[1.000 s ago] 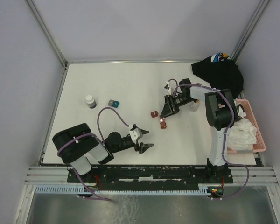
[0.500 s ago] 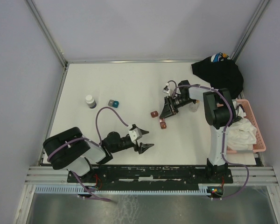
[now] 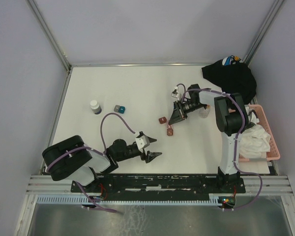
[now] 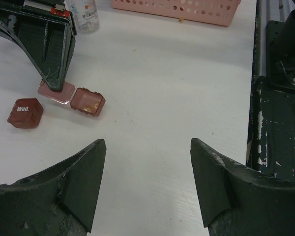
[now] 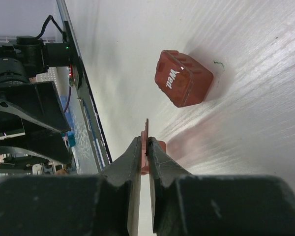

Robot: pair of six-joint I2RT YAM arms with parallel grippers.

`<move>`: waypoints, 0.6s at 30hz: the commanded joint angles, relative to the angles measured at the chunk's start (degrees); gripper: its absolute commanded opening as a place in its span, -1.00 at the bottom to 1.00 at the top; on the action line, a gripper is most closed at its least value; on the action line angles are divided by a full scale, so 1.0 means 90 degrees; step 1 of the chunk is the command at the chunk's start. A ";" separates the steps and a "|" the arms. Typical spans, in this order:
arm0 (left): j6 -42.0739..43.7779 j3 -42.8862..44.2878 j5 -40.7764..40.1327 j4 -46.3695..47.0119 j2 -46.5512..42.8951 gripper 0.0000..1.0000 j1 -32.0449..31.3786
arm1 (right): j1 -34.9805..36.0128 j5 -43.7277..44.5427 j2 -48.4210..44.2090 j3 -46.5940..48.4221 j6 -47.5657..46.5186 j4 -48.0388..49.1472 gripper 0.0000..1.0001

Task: Sort the pills into containers

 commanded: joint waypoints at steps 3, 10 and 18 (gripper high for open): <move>-0.0133 -0.0081 -0.0045 0.0054 -0.0404 0.52 -0.0032 | 0.0031 -0.0485 -0.0148 0.0282 -0.0516 -0.0309 -0.74; -0.0589 -0.0291 -0.0278 0.0324 -0.0759 0.63 -0.0039 | 0.0031 -0.0927 -0.0523 0.0592 -0.1749 -0.1383 -0.78; -0.1184 -0.0581 -0.0442 0.0470 -0.1682 0.74 -0.0035 | 0.0030 -0.1093 -0.1483 0.0440 -0.1908 -0.1437 -0.78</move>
